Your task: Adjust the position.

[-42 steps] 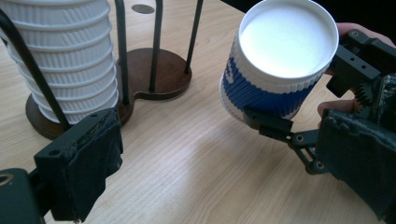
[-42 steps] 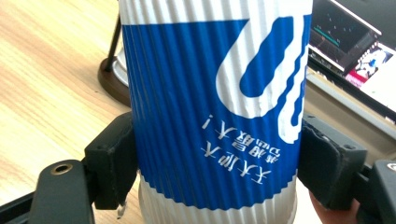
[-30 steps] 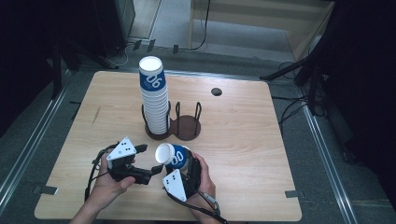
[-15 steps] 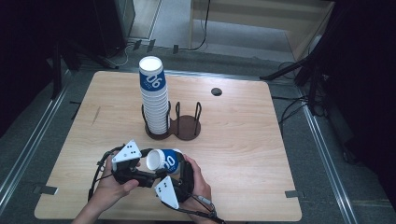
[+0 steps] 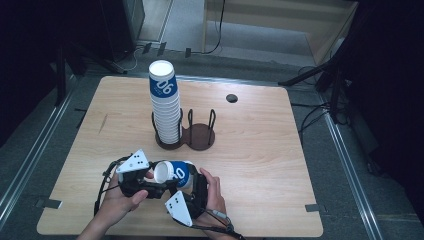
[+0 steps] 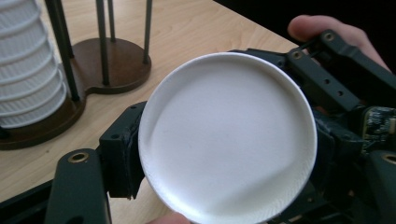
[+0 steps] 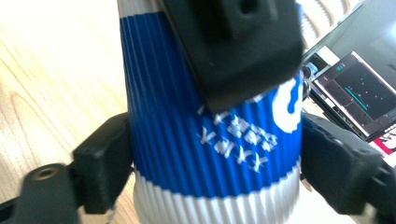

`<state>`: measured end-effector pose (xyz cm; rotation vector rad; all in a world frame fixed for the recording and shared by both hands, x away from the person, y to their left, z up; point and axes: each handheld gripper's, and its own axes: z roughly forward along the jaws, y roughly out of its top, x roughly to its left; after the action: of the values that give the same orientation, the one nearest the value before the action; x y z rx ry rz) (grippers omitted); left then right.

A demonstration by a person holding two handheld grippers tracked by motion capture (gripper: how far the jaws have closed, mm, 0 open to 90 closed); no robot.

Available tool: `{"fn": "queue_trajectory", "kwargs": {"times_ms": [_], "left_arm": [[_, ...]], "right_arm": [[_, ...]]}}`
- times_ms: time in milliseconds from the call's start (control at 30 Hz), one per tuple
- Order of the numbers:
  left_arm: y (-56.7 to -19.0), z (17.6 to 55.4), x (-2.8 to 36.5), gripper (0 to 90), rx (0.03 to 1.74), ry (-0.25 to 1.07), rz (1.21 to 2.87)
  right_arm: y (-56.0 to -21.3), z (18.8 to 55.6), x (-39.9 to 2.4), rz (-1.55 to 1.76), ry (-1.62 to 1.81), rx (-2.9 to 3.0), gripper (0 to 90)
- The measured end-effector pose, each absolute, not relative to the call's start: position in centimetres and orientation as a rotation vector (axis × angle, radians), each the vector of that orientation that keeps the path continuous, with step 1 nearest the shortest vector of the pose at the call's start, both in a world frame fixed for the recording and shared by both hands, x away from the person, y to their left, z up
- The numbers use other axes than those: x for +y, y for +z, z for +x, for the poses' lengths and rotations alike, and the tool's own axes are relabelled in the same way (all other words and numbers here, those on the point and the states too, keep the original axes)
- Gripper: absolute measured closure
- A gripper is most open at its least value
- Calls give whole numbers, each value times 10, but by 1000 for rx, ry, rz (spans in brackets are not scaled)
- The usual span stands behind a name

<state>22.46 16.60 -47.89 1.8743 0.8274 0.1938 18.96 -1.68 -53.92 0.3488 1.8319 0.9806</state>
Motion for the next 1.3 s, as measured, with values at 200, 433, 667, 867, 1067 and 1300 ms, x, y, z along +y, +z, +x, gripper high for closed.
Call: {"fn": "queue_trajectory", "kwargs": {"times_ms": [200, 433, 667, 867, 1067, 1300], "left_arm": [[-477, 226, 173, 268, 847, 222, 1820], [-481, 230, 187, 267, 831, 243, 1736], [-486, 230, 191, 267, 855, 436, 1657], [-487, 229, 190, 268, 865, 461, 1637], [-489, 227, 188, 268, 896, 518, 1599], [-487, 227, 191, 267, 920, 489, 1522]], "right_arm": [[-535, 190, -20, 356, 997, 1826, 99], [-532, 192, -24, 386, 1003, 1809, 106], [-531, 192, -26, 412, 1014, 1808, 120], [-528, 193, -30, 444, 1035, 1810, 120], [-527, 195, -35, 505, 1081, 1813, 116], [-524, 197, -39, 571, 1156, 1818, 102]]}}
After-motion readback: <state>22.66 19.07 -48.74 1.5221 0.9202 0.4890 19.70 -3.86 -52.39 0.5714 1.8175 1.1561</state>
